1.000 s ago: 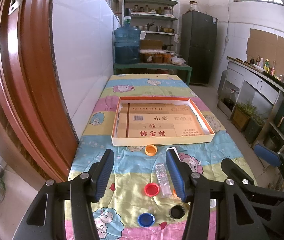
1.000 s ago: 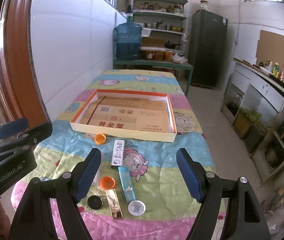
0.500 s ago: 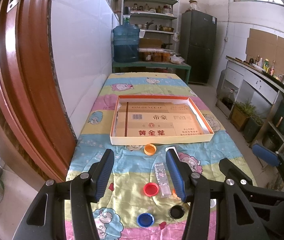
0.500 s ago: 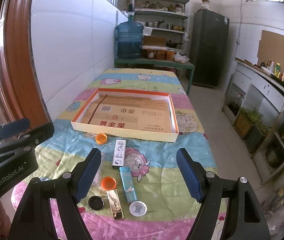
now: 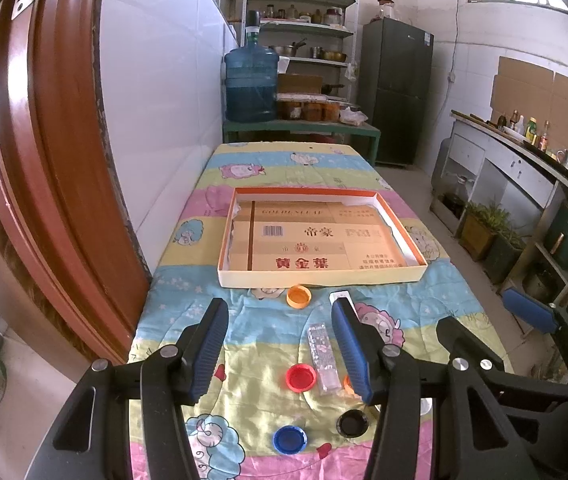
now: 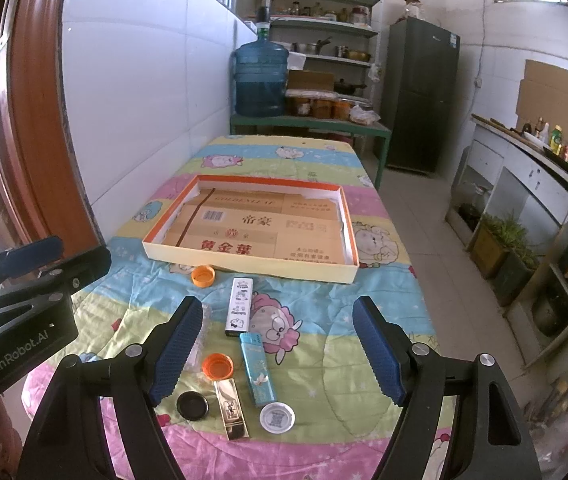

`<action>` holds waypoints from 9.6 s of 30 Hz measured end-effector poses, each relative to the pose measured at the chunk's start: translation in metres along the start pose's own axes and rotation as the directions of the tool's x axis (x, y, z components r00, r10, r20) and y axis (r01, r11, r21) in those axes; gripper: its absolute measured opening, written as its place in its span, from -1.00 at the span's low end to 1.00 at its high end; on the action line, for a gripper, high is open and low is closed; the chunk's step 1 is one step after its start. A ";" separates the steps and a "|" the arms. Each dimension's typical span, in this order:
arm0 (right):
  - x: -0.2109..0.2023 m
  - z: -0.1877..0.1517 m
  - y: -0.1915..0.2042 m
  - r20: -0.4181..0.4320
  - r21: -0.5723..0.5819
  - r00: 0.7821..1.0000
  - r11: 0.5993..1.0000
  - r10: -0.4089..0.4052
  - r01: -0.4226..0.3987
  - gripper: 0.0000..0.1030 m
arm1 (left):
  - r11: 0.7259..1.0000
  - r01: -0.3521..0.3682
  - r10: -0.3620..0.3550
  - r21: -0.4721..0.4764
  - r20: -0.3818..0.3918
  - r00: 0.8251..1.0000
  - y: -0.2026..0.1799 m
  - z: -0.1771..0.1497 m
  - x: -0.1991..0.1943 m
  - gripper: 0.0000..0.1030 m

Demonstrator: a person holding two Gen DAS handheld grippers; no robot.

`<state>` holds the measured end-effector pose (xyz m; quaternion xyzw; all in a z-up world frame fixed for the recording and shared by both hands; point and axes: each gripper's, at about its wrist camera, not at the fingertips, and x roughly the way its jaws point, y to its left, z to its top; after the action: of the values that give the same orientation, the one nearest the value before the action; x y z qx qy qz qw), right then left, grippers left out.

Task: Organize rigid objects
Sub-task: 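Reach the left tool to the blue cap while the right tool reaches the white cap, then lift the blue cap with the left tool while the right tool carries the white cap into the box, then release the blue cap with the left tool while the right tool releases the white cap in the box, then move the left tool to the red cap while the right tool moves to the blue lighter, then grasp the red cap with the left tool while the right tool grasps the blue lighter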

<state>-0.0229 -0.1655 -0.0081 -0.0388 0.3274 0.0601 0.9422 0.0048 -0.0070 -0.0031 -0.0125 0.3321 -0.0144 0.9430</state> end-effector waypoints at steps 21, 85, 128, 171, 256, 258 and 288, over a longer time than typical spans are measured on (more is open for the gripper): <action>0.019 -0.039 -0.014 -0.048 0.006 0.999 1.000 0.003 -0.003 0.53 | 0.993 0.121 -0.121 0.005 -0.058 0.991 0.029 -0.037 0.025 0.06; 0.053 -0.066 -0.020 -0.147 -0.066 0.976 0.983 0.158 -0.169 -0.41 | 0.958 0.270 -0.257 0.100 -0.128 0.958 0.011 -0.065 0.061 -0.41; 0.228 0.112 -0.041 -0.121 -0.075 0.973 0.975 0.199 -0.208 -0.40 | 0.998 0.047 -0.054 -0.043 -0.163 0.985 0.024 0.121 0.255 -0.41; 0.279 0.078 -0.042 -0.231 -0.066 0.964 0.986 0.133 -0.152 0.02 | 0.990 0.134 -0.121 0.036 -0.249 0.961 0.022 0.078 0.282 0.30; 0.075 -0.066 -0.023 -0.279 -0.058 0.955 0.991 0.101 -0.122 0.31 | 0.964 0.238 -0.204 0.119 -0.241 0.949 0.012 -0.079 0.113 0.03; 0.079 -0.067 -0.024 -0.287 -0.062 0.953 0.991 0.097 -0.120 0.31 | 0.962 0.242 -0.209 0.123 -0.235 0.949 0.012 -0.078 0.115 0.03; 0.126 -0.051 0.006 -0.329 -0.188 0.927 0.950 0.178 -0.249 -0.57 | 0.960 0.271 -0.249 0.073 -0.226 0.942 0.021 -0.064 0.133 -0.41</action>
<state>0.0427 -0.1543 -0.1265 -0.1187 0.4635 0.1929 0.8566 0.0692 0.0088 -0.1371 -0.0060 0.4261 -0.1571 0.8909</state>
